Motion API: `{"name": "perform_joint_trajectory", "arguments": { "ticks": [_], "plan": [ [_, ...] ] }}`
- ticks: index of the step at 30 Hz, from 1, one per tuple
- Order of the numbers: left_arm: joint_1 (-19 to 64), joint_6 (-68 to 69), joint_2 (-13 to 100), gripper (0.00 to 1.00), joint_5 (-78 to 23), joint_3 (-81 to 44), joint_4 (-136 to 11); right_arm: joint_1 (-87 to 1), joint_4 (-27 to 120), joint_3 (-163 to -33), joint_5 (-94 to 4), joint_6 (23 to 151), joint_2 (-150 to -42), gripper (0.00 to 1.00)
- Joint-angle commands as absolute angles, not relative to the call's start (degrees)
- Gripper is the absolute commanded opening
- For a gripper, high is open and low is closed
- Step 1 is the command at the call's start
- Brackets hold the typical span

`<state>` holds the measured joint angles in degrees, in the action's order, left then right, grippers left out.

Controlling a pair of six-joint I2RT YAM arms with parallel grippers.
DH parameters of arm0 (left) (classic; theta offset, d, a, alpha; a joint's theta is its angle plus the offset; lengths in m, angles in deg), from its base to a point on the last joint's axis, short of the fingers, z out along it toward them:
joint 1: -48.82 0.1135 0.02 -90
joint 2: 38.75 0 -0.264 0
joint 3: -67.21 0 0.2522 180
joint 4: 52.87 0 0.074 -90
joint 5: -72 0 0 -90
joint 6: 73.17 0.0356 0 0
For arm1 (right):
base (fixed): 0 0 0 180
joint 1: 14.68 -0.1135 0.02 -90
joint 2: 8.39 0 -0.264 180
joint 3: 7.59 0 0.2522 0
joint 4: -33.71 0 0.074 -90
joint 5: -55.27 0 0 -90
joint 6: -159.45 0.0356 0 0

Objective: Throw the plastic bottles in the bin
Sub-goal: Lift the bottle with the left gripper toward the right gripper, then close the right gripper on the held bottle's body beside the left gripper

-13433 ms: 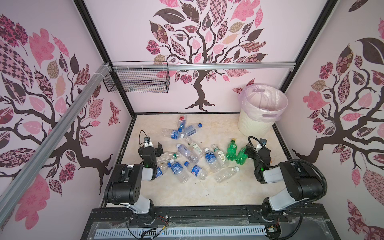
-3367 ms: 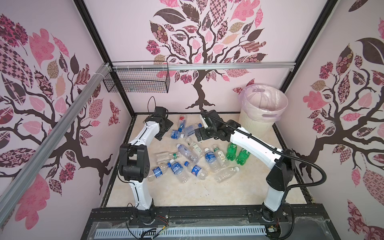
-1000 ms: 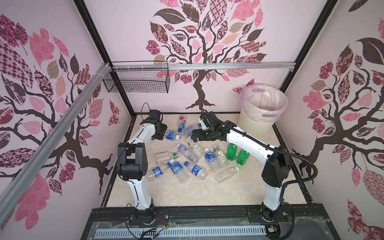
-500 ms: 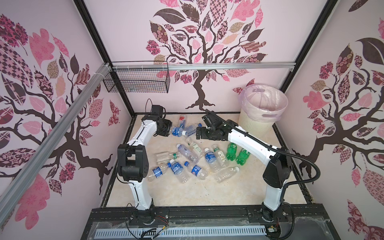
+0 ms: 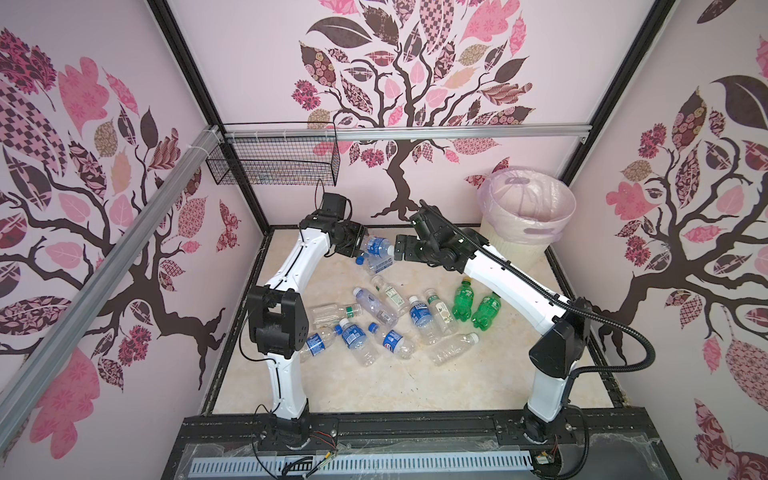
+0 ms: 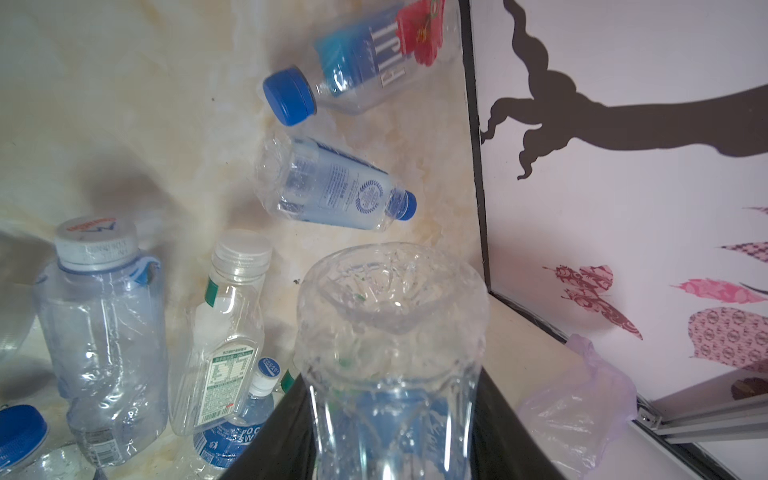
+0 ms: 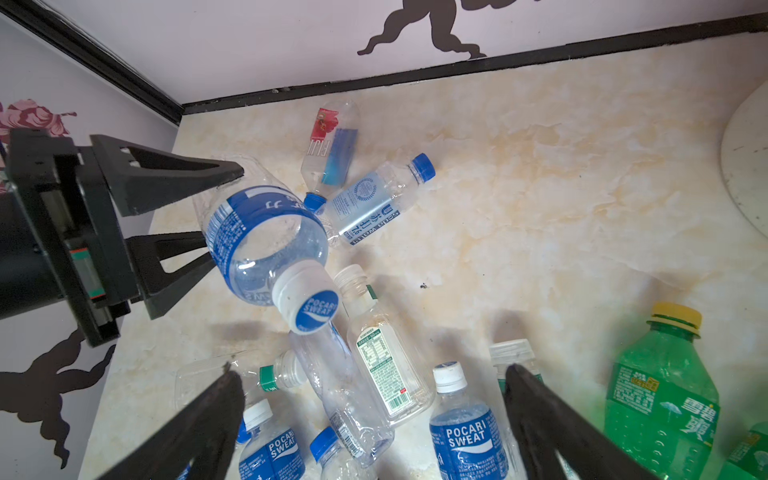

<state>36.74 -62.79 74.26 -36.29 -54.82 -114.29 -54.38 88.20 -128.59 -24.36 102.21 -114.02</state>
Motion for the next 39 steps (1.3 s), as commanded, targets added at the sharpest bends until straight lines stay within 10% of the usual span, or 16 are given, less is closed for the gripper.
{"name": "perform_joint_trajectory", "arguments": {
  "ticks": [1,22,39],
  "plan": [
    [35.50,-64.19,71.32,0.51,-34.98,-52.22,-113.05,-52.47,86.48,-121.56,-27.50,104.99,-107.36,1.00],
    [18.76,-67.40,63.26,0.50,-25.84,-52.04,-104.98,-47.16,77.60,-103.60,-37.84,104.40,-86.11,0.99],
    [17.37,-64.11,52.66,0.50,-28.81,-39.45,-97.17,-47.13,75.94,-101.98,-47.35,104.32,-83.07,0.80]
  ]
}}
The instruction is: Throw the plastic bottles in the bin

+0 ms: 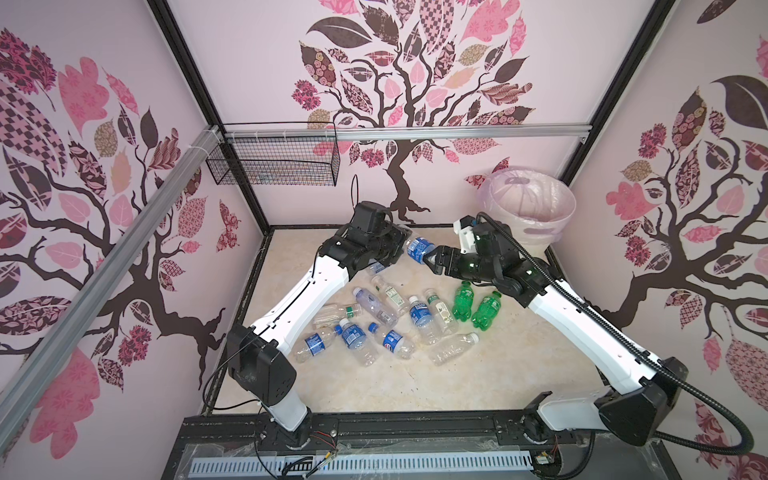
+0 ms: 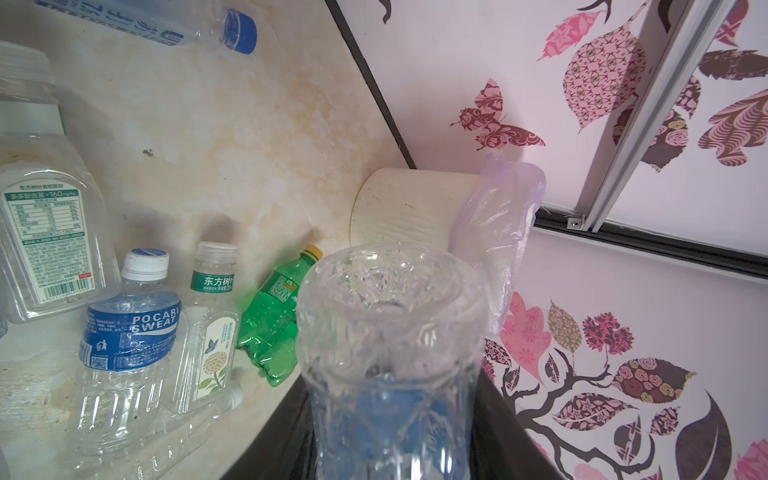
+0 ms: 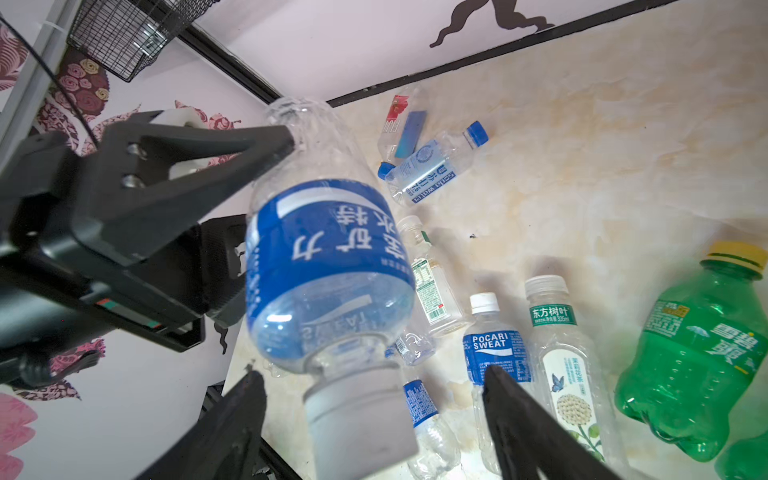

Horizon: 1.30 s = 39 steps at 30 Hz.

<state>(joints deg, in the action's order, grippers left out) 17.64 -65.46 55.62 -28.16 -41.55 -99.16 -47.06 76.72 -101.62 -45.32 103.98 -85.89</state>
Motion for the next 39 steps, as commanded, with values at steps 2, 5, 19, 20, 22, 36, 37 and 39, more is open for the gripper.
{"name": "perform_joint_trajectory", "arguments": {
  "ticks": [2,5,19,20,22,36,37,39],
  "plan": [
    [17.38,-63.95,51.35,0.50,-28.69,-37.75,-96.10,-47.12,75.42,-100.88,-48.49,105.17,-82.57,0.75],
    [17.39,-64.26,49.96,0.49,-28.66,-35.53,-94.70,-47.19,76.28,-100.65,-50.27,105.34,-82.51,0.69],
    [17.33,-63.78,49.34,0.49,-30.87,-34.48,-93.96,-47.23,77.58,-98.15,-52.92,103.74,-81.21,0.55],
    [17.30,-63.51,49.55,0.49,-31.17,-35.11,-94.59,-47.20,76.97,-97.32,-52.97,103.95,-80.87,0.51],
    [17.25,-63.42,49.56,0.49,-31.54,-35.45,-94.33,-47.20,76.30,-96.55,-52.83,104.02,-80.55,0.47],
    [16.45,-59.81,49.46,0.50,-30.29,-36.80,-99.13,-47.21,77.31,-100.81,-49.49,97.83,-82.93,0.22],
    [16.45,-59.21,49.65,0.51,-30.42,-37.44,-99.36,-47.20,78.13,-101.63,-49.35,97.12,-83.43,0.21],
    [16.41,-57.52,50.36,0.52,-31.00,-39.47,-101.10,-47.20,79.36,-103.47,-48.97,95.63,-84.58,0.20]
  ]
}}
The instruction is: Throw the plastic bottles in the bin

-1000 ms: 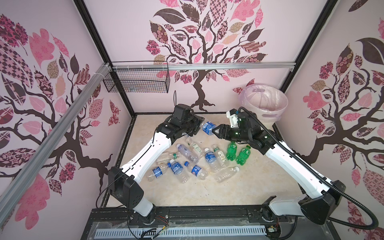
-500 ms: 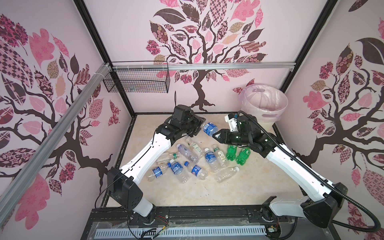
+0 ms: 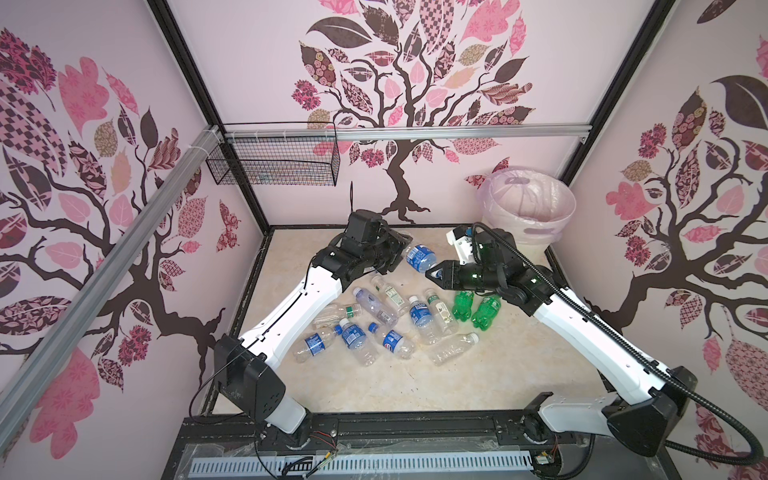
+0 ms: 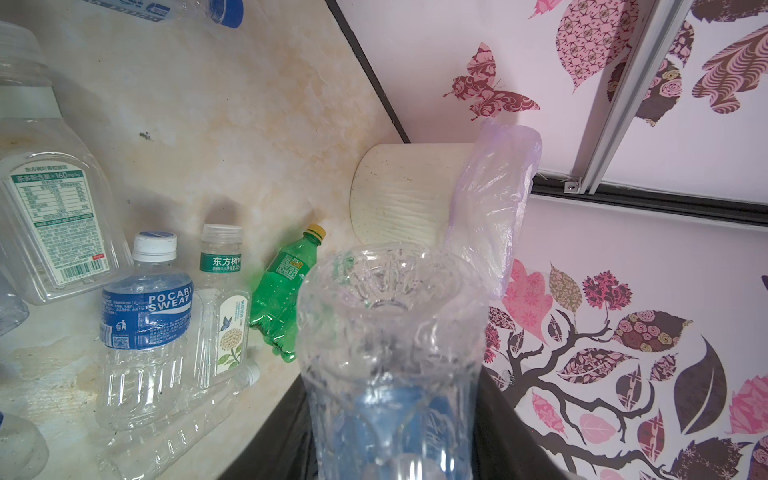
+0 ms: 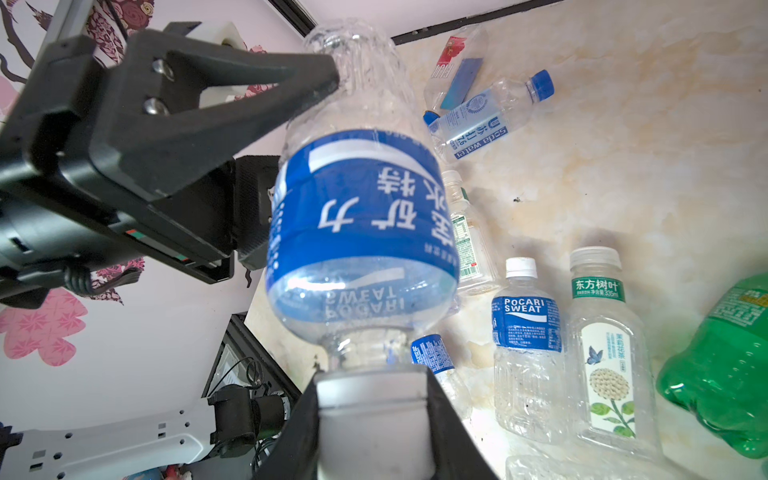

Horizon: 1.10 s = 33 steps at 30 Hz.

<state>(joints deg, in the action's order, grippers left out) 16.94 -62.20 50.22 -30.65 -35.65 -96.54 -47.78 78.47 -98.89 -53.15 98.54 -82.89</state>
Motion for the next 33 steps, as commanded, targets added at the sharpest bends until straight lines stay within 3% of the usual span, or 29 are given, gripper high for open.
{"name": "perform_joint_trajectory", "arguments": {
  "ticks": [1,4,8,13,20,33],
  "plan": [
    [16.41,-56.56,50.84,0.53,-31.23,-40.60,-101.71,-47.26,79.59,-104.18,-48.31,95.09,-85.07,0.19],
    [17.13,-54.61,52.19,0.56,-32.57,-43.90,-103.60,-47.25,78.30,-104.70,-45.65,94.08,-85.73,0.16],
    [18.30,-55.56,50.74,0.69,-32.59,-45.51,-102.91,-47.25,78.26,-105.06,-40.62,94.95,-86.78,0.13],
    [18.94,-55.06,50.91,0.97,-32.42,-48.57,-104.51,-47.11,79.42,-109.23,-35.13,90.32,-89.15,0.13],
    [16.29,-40.77,56.27,0.97,-29.83,-64.35,-110.58,-44.55,78.90,-114.48,-30.16,86.08,-93.01,0.13],
    [7.07,-19.18,64.13,0.97,-22.48,-81.30,-109.59,-33.82,78.44,-133.14,-26.03,83.88,-102.85,0.14]
  ]
}}
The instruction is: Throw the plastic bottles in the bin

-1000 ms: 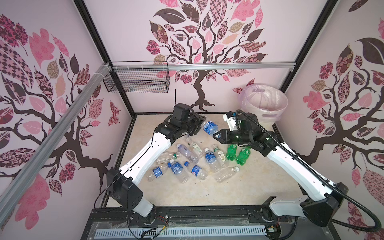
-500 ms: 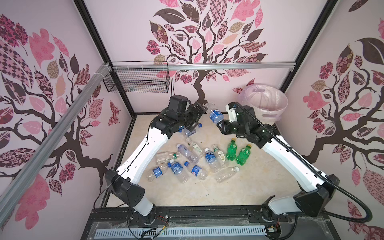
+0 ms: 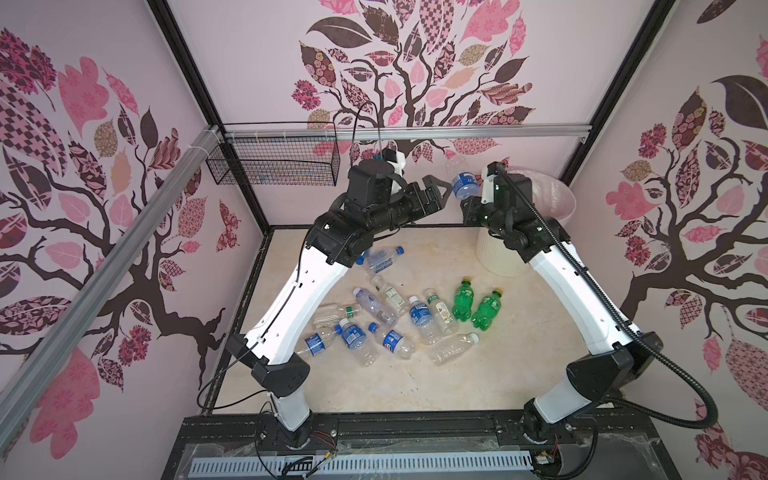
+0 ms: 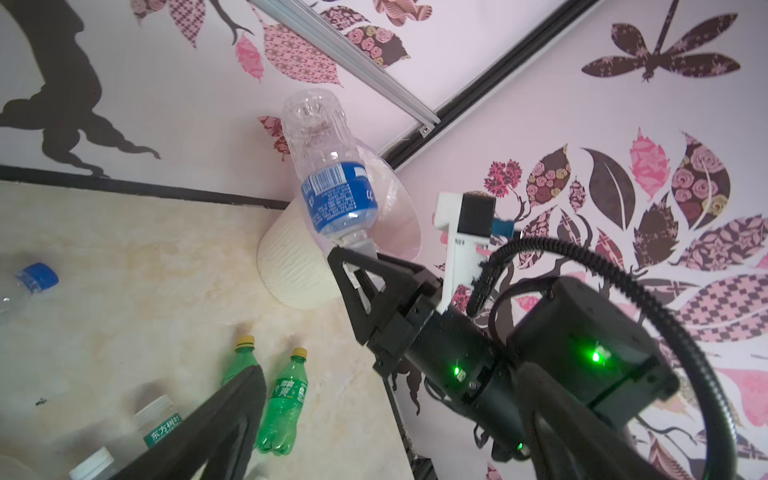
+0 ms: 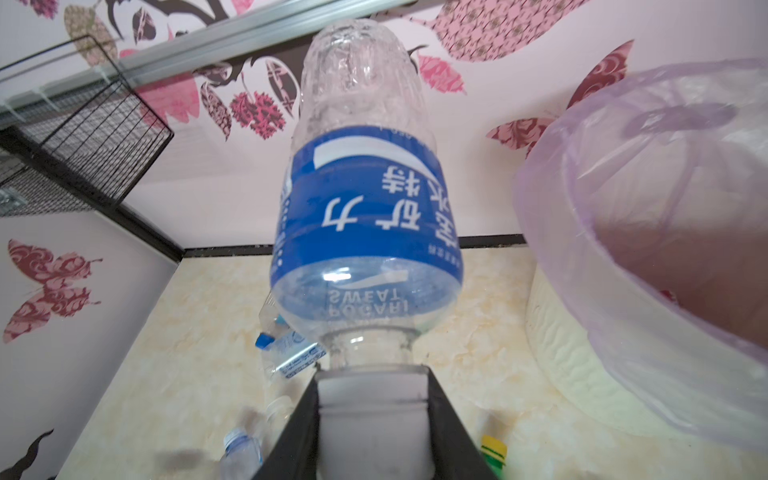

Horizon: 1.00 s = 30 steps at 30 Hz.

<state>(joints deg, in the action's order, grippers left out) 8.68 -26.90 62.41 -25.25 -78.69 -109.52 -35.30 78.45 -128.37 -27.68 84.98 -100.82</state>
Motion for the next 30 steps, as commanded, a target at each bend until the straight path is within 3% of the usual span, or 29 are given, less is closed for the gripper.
{"name": "perform_joint_trajectory", "arguments": {
  "ticks": [1,17,30],
  "plan": [
    [6.62,-18.42,64.44,0.97,-22.55,-81.45,-108.66,-32.98,78.57,-134.47,-25.90,84.00,-103.67,0.14],
    [0.48,-9.96,67.68,0.97,-20.63,-84.15,-101.55,-30.24,74.30,-142.45,-7.10,72.05,-104.82,0.16],
    [0.49,-9.94,66.81,0.97,-19.24,-82.84,-102.37,-29.57,72.52,-148.31,-2.71,66.43,-107.12,0.17]
  ]
}}
